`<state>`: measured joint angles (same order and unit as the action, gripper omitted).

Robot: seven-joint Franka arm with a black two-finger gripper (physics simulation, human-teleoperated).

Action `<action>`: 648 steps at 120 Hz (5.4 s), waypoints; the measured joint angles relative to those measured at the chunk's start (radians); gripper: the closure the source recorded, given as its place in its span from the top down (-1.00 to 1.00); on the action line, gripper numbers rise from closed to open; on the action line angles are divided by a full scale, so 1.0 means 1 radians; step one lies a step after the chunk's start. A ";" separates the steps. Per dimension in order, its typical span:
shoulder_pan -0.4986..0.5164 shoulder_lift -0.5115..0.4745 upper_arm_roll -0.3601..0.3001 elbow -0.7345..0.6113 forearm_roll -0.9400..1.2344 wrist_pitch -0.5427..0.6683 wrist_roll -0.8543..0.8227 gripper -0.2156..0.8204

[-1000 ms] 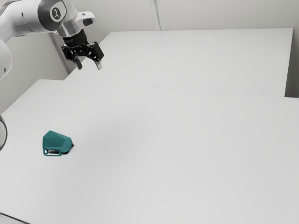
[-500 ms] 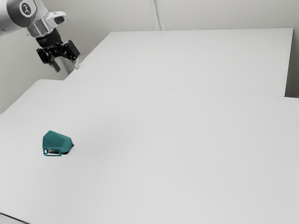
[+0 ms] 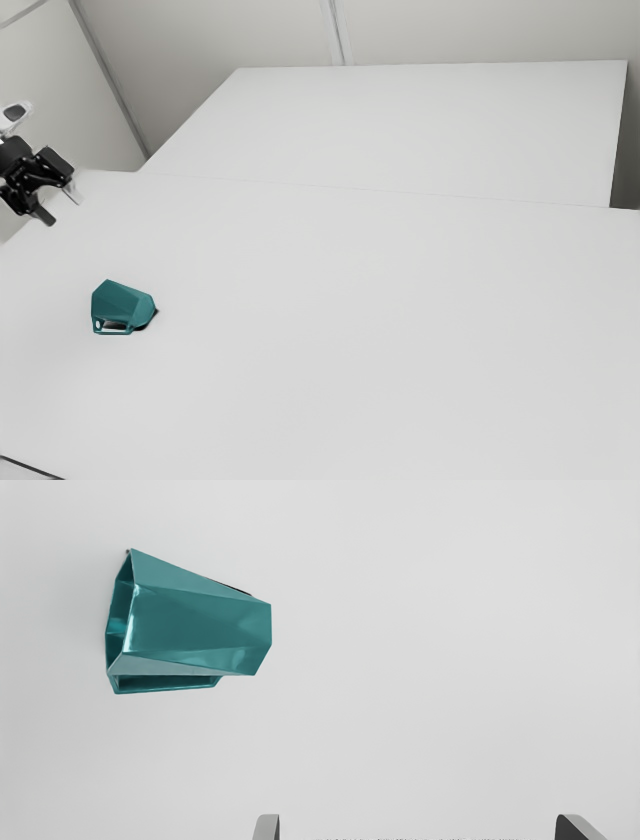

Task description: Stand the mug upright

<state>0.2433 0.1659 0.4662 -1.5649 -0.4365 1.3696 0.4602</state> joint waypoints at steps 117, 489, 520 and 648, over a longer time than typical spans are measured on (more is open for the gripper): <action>0.198 0.374 -0.015 -0.016 -0.273 0.083 0.464 0.58; -0.255 0.048 -0.443 -0.408 0.444 0.742 -0.319 -0.93; -0.255 0.068 -0.447 -0.405 0.445 0.758 -0.352 -0.54; -0.253 0.007 -0.439 0.137 0.415 0.272 -0.333 0.58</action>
<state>-0.0101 0.1725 0.0267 -1.4275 -0.0213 1.6419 0.1274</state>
